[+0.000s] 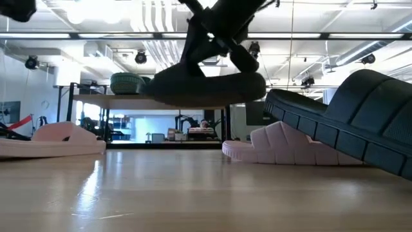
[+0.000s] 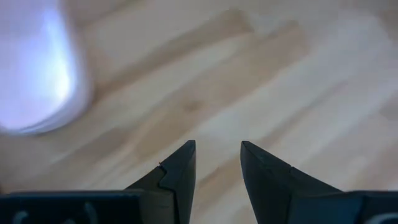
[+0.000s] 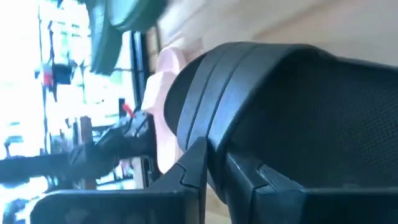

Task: Pick and place slides into the shelf
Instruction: Put the left black slide under the shelf

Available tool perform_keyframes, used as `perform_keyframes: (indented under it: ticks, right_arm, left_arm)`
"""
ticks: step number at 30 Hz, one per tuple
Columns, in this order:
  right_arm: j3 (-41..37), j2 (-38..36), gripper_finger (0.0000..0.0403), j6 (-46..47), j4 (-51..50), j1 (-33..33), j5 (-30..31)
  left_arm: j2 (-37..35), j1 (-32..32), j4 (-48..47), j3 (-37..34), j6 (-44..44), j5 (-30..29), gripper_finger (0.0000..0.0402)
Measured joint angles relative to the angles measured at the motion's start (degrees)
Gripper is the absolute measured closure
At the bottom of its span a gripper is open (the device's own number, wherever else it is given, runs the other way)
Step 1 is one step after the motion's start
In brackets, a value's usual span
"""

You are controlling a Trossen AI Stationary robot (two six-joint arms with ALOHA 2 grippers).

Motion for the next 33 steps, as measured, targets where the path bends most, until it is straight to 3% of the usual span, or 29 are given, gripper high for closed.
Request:
perform_keyframes:
  ticks: [7,11,16,24,30,33]
  right_arm:
    - [-0.11,5.74,0.0356,16.09,0.02,-1.62,0.15]
    - [-0.12,9.55,0.0346,12.52,8.39,-3.89,-5.19]
    - [1.59,12.72,0.0315,-14.07,15.25,-6.9,-16.56]
    - [5.86,13.46,0.0236,-42.95,-0.26,-10.5,-34.82]
    - [9.41,8.12,0.0225,-80.22,-2.79,-5.68,-28.39]
    - [12.99,6.5,0.0231,-88.86,-10.88,-3.38,-24.38]
  left_arm:
    - [0.0,-0.79,-1.99,-0.02,-4.9,0.02,0.029]
    - [0.02,-0.67,-1.34,0.03,-4.87,-0.62,0.029]
    - [0.02,-0.67,-1.34,0.13,-4.9,-0.71,0.029]
    - [0.02,-0.63,-1.13,0.13,-5.66,-1.04,0.029]
    - [0.02,1.32,-0.33,-0.09,-15.17,-9.77,0.029]
    - [0.0,5.16,0.7,-1.71,-12.0,-11.05,0.029]
